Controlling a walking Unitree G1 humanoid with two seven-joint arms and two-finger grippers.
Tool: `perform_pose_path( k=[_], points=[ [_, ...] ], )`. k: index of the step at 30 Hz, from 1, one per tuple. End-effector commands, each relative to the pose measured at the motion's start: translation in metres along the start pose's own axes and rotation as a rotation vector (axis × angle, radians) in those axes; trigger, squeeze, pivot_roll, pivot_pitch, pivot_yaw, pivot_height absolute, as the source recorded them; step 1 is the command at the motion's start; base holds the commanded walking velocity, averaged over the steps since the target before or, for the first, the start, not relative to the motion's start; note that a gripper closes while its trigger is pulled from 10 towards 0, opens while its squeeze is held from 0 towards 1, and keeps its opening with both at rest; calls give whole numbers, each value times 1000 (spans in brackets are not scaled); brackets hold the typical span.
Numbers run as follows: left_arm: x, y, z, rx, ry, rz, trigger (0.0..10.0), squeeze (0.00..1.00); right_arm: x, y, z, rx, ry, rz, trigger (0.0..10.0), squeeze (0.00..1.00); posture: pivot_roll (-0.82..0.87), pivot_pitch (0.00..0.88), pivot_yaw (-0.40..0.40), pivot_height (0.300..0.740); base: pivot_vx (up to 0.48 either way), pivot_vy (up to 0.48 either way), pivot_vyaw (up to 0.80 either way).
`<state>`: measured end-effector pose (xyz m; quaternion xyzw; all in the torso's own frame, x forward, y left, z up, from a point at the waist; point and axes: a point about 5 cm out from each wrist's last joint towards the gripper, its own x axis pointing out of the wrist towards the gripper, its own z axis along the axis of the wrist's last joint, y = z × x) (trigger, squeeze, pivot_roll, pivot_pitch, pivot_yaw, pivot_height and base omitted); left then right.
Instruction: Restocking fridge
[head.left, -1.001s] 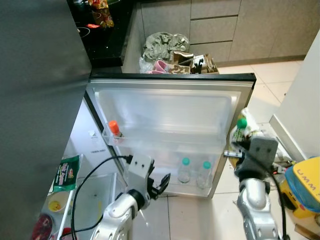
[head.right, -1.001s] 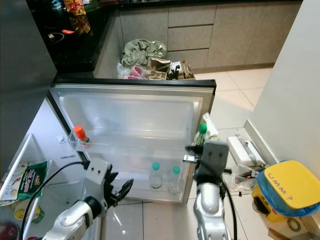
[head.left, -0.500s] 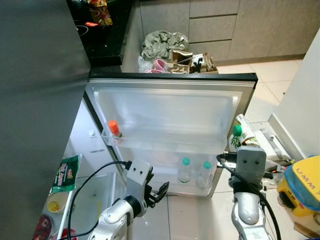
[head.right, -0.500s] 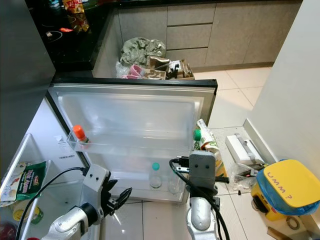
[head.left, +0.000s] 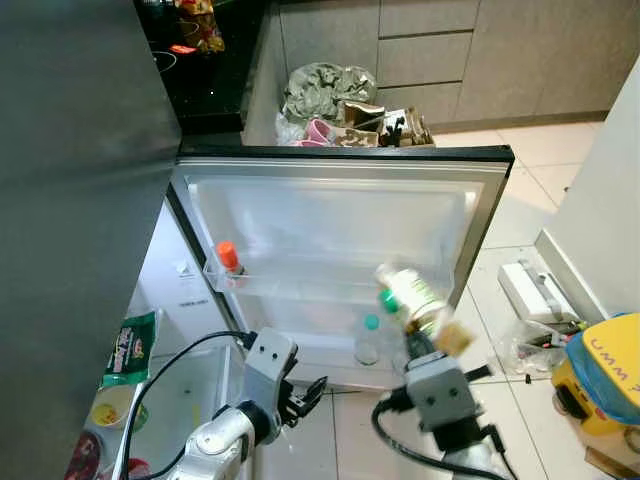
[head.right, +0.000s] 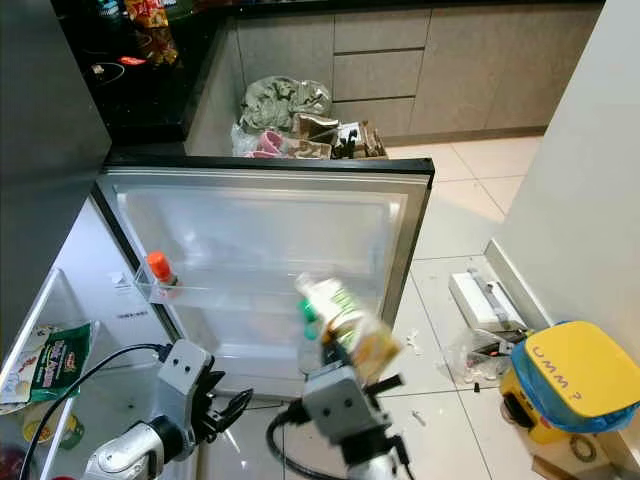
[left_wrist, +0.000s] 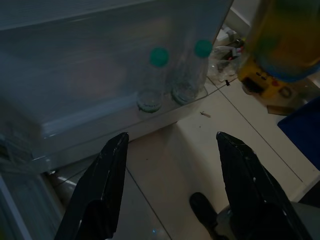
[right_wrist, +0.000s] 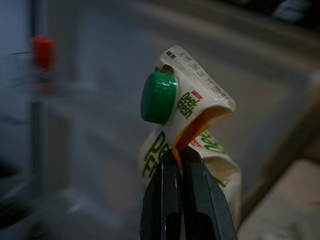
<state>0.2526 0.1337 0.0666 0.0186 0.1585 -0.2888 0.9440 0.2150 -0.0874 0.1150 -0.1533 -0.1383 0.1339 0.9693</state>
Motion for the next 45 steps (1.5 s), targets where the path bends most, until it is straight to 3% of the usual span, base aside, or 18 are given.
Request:
perform_pose_path(
  k=[1,7,10,15,26,45],
  points=[
    [-4,6,-7,15,29,11,10000,0,8,-6,1,108,26,45,10000,0,-113,153,56,740,0,0,0],
    [-4,4,-9,14,32,6,10000,0,24,-14,-3,196,58,82,10000,0,-114,152,58,740,0,0,0],
    [-3,4,-9,13,31,16,10000,0,45,-28,-7,243,62,89,10000,0,-100,147,69,740,0,0,0],
    [0,6,-8,3,24,60,10000,0,60,-35,-3,301,38,133,10000,0,-91,140,78,740,0,0,0],
    [4,0,-11,-5,24,71,10000,0,69,-38,3,343,19,118,10000,0,-94,129,78,740,0,0,0],
    [7,2,-12,-5,22,99,10000,0,68,-34,0,363,32,153,10000,0,-96,127,74,655,0,0,0]
  ],
)
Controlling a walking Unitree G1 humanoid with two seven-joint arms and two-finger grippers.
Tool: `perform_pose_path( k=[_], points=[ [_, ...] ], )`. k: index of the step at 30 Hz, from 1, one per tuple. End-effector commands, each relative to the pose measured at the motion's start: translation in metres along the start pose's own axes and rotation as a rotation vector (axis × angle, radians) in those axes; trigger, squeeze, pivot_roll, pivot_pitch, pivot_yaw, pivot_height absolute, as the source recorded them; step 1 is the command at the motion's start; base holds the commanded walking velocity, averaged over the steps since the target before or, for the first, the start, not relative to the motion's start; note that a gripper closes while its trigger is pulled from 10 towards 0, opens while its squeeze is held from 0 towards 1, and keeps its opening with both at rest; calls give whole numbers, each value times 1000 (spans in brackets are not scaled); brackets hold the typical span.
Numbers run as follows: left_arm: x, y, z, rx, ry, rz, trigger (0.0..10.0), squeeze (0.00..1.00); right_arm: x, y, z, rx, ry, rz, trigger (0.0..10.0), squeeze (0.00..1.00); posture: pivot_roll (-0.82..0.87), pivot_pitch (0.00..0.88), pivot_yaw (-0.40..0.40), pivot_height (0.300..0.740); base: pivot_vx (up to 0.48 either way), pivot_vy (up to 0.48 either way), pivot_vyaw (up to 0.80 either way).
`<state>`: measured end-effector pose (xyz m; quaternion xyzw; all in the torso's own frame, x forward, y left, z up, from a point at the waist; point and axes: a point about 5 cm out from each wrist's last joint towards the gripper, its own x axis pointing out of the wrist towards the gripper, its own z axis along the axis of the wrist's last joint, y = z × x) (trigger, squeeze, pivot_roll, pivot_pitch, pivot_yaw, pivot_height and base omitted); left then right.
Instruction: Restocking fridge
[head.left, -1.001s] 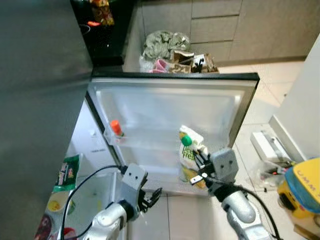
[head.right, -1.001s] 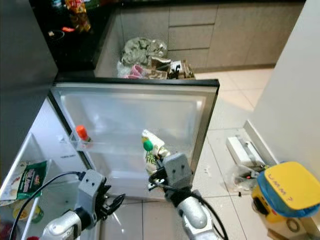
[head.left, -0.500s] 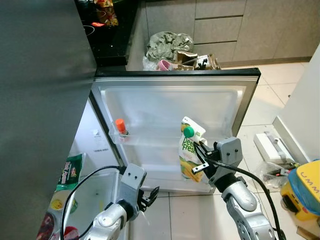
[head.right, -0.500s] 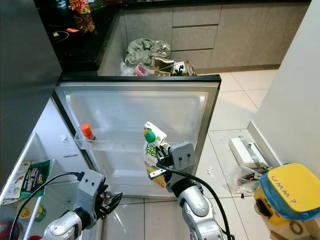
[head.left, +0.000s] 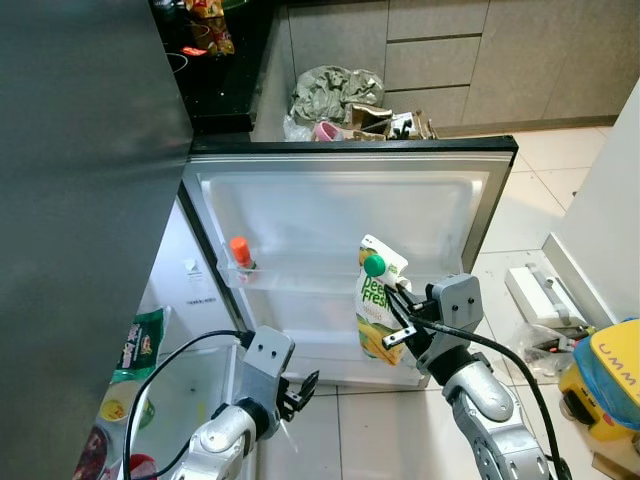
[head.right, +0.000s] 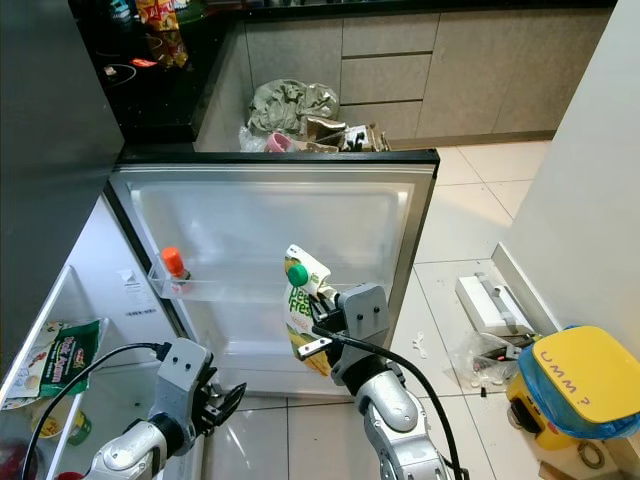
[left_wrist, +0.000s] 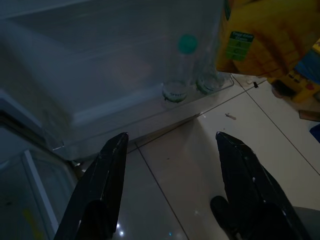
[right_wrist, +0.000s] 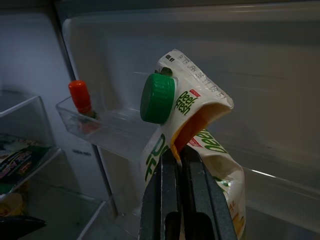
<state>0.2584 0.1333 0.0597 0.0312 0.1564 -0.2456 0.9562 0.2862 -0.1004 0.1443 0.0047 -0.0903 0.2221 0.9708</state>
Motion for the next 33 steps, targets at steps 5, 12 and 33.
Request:
perform_pose_path(
  k=[5,12,33],
  points=[
    [0,-2,-7,-17,21,7,10000,0,-1,2,-3,14,12,8,10000,0,-97,129,73,635,0,0,0],
    [0,-2,-8,-17,21,8,10000,0,0,1,-3,13,13,8,10000,0,-97,131,71,615,0,0,0],
    [1,-1,-8,-12,25,9,10000,0,0,0,-4,21,17,12,10000,0,-95,126,76,586,0,0,0]
  ],
)
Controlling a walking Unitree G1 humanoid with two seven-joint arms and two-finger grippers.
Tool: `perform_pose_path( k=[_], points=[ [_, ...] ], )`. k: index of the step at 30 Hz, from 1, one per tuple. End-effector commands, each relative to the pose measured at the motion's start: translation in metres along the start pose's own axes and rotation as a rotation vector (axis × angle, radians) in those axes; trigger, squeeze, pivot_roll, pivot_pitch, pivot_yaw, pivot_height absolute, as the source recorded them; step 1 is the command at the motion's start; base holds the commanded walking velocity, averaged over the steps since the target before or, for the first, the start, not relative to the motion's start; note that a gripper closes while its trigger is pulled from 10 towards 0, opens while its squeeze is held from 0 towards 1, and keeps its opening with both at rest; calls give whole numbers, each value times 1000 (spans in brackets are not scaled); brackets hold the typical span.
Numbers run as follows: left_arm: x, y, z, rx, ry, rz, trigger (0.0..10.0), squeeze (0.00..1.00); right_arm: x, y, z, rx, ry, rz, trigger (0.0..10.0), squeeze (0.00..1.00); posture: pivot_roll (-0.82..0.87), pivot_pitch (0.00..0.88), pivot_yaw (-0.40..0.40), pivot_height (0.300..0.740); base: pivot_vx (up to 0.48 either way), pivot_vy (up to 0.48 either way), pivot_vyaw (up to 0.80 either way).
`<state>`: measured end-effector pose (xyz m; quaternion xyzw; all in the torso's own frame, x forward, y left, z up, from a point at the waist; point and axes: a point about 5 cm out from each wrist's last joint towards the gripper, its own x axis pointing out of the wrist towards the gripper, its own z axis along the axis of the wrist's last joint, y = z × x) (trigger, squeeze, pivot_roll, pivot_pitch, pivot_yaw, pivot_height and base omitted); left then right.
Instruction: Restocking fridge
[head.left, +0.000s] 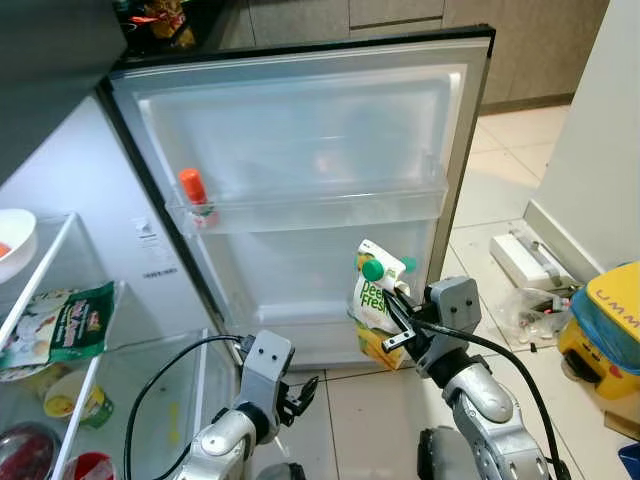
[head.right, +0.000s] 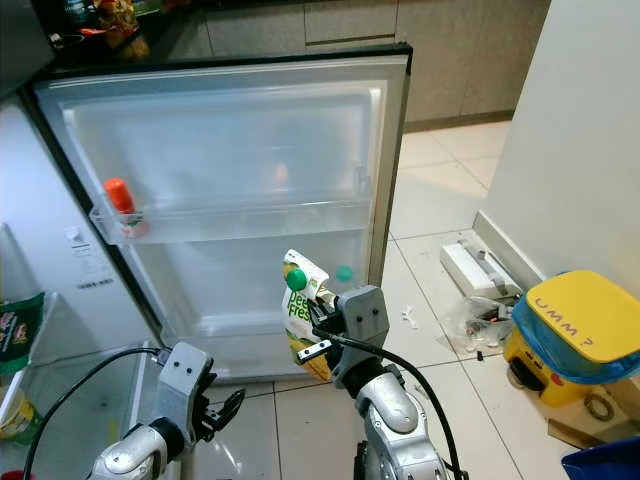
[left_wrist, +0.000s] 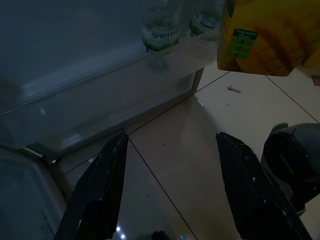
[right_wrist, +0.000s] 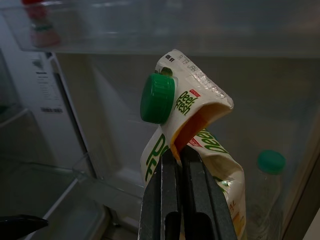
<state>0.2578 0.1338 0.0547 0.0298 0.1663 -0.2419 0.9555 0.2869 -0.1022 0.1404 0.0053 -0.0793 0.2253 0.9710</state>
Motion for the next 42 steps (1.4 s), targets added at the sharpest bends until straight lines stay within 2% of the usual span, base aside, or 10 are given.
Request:
perform_pose_path(
  k=[1,6,20,24,26,30,33,36,38,42],
  points=[
    [0,-1,-4,-3,7,4,10000,0,1,2,0,16,-5,11,10000,0,-95,125,76,586,0,0,0],
    [0,0,-4,-2,8,5,10000,0,1,5,0,21,-6,35,10000,0,-96,124,78,586,0,0,0],
    [-1,6,-4,16,12,40,10000,0,5,23,2,35,7,245,10000,0,-75,120,85,586,0,0,0],
    [-6,17,1,60,-13,134,10000,0,19,26,6,23,-7,300,10000,0,-33,148,79,586,0,0,0],
    [-6,17,1,60,-13,134,10000,0,19,26,6,23,-7,300,10000,0,-33,148,79,586,0,0,0],
    [-19,36,20,70,-82,308,10000,0,37,26,10,17,-28,343,10000,0,75,201,69,586,0,0,0],
    [-25,39,27,66,-103,340,10000,0,43,27,11,16,-29,356,10000,0,101,217,68,586,0,0,0],
    [-47,48,43,67,-145,411,10000,0,61,32,9,-43,-12,422,10000,0,183,263,63,586,0,0,0],
    [-55,50,48,70,-156,428,10000,0,66,32,9,-77,6,467,10000,0,193,283,58,586,0,0,0],
    [-58,50,51,74,-165,433,10000,0,68,32,8,-99,20,506,10000,0,202,296,49,586,0,0,0]
  ],
)
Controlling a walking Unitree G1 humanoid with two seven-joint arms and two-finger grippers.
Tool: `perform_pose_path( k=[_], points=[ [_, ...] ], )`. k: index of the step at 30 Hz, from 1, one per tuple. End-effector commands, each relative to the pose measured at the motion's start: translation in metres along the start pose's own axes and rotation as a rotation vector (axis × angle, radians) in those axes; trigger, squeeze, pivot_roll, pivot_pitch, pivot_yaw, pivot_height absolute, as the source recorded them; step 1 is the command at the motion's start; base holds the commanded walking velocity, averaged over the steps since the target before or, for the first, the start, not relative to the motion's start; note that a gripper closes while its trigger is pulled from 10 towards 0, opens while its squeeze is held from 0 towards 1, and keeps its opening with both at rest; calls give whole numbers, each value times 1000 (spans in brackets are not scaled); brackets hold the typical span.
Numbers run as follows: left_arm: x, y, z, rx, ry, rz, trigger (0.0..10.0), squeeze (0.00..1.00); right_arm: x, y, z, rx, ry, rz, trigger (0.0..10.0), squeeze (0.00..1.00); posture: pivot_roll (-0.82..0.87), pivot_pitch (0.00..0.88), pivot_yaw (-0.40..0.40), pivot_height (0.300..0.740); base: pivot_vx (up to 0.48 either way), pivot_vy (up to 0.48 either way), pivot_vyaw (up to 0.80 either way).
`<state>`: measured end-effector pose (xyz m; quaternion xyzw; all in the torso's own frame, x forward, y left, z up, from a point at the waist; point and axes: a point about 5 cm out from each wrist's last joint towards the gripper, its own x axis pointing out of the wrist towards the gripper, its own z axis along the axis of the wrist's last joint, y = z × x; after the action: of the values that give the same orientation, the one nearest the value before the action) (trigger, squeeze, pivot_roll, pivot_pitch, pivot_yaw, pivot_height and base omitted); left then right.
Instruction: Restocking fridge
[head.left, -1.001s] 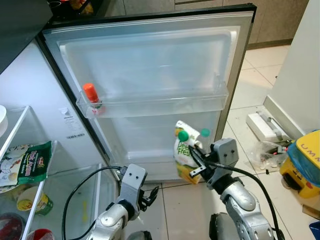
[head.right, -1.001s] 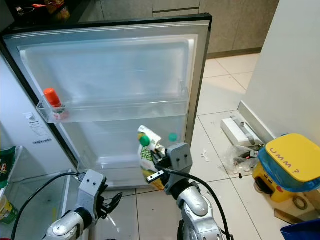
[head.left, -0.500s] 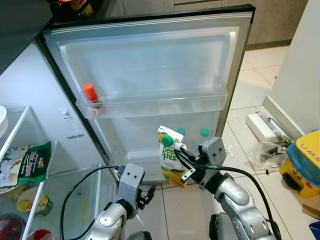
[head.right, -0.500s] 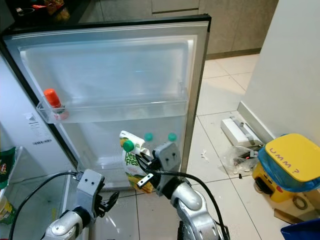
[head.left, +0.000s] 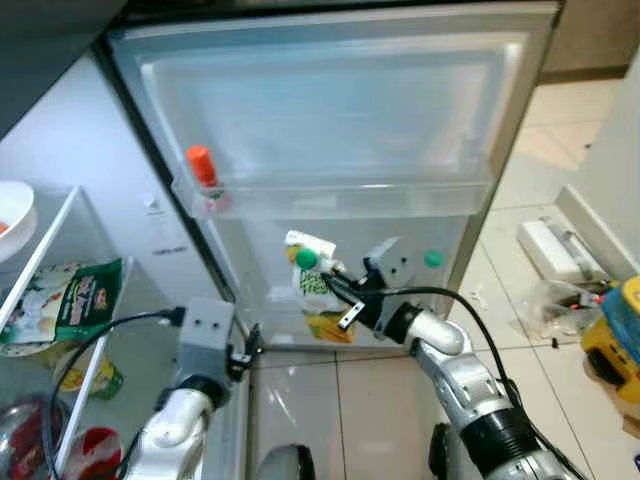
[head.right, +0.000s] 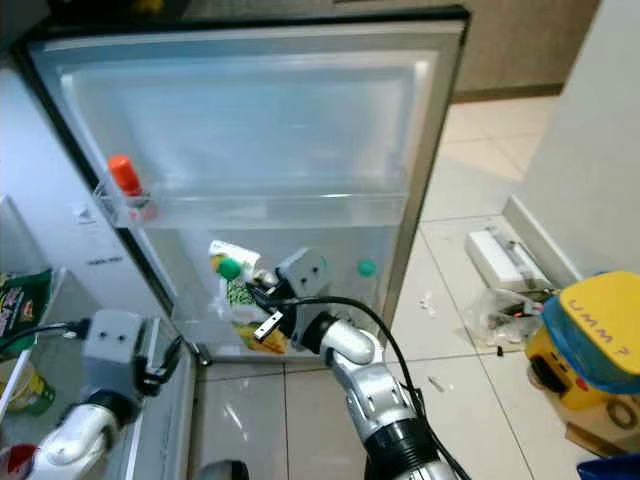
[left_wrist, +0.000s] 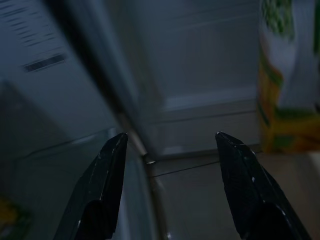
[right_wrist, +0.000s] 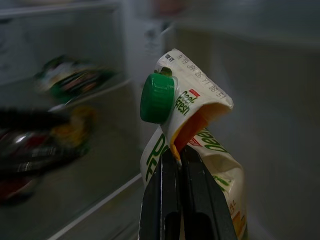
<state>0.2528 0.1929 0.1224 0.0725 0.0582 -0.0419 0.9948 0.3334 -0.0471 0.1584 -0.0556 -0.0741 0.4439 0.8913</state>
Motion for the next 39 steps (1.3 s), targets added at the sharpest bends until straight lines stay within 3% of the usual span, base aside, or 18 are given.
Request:
perform_pose_path(
  k=[1,6,12,17,20,29,35,39],
  points=[
    [-5,5,-1,15,18,9,10000,0,3,3,-1,-27,5,54,10000,0,206,303,45,586,0,0,0],
    [-12,4,-3,13,27,21,10000,0,-2,5,-10,-98,60,149,10000,0,185,324,53,586,0,0,0],
    [-13,-1,-3,3,46,3,10000,0,-5,1,-13,-179,77,164,10000,0,165,331,57,586,0,0,0],
    [-9,-8,-2,-14,59,-18,10000,0,2,3,-4,-296,22,171,10000,0,131,335,56,586,0,0,0],
    [-6,-15,-3,-27,64,-45,10000,0,6,13,5,-367,-37,210,10000,0,106,324,57,586,0,0,0],
    [3,-25,-3,-42,67,-76,10000,0,12,20,37,-462,-187,230,10000,0,58,329,59,586,0,0,0],
    [2,-20,-2,-41,67,-67,10000,0,11,11,40,-541,-195,187,10000,0,68,338,62,586,0,0,0],
    [0,-18,-3,-36,71,-63,10000,0,7,7,30,-533,-166,162,10000,0,87,346,70,586,0,0,0]
  ],
)
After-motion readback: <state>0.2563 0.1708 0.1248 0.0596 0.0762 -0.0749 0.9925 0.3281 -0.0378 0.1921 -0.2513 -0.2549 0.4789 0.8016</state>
